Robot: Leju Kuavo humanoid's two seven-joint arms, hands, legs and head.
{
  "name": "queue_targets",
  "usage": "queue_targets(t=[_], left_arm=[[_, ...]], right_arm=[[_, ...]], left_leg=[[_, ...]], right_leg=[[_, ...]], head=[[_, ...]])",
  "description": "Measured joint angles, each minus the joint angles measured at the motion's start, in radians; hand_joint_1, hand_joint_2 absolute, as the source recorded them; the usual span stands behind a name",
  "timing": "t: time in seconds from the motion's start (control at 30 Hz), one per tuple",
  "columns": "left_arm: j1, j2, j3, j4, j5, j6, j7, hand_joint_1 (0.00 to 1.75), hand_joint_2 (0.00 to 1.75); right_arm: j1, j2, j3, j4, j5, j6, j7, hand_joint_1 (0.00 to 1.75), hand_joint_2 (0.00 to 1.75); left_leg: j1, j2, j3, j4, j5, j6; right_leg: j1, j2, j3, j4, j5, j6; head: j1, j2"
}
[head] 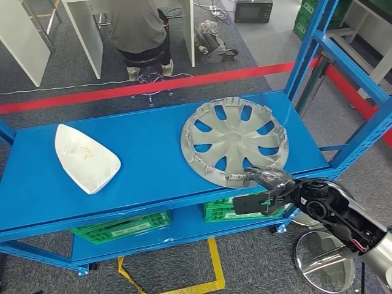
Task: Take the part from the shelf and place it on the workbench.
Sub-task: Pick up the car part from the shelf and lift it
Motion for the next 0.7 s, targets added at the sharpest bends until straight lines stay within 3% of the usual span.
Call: queue_targets(t=[0.43, 0.7], left_arm=[[0.004, 0.006, 0.003, 0.0, -0.001, -0.002, -0.002, 0.0, 0.0], [0.01, 0.006, 0.016, 0.0, 0.012, -0.001, -0.009, 0.0, 0.0]], right_arm=[[-0.019, -0.002, -0.029, 0.034, 0.087, -0.003, -0.063, 0.0, 1.75], [-0.083, -0.002, -0.065, -0.019, 0.076, 0.062, -0.067, 0.0, 1.75]], left_leg=[[0.0, 0.0, 0.0, 0.0, 0.0, 0.0], [0.0, 0.0, -0.001, 0.0, 0.0, 0.0]], right_leg=[[0.0, 0.0, 0.0, 0.0, 0.0, 0.0], [0.0, 0.0, 0.0, 0.0, 0.0, 0.0]], head=[[0.0, 0.0], [0.0, 0.0]])
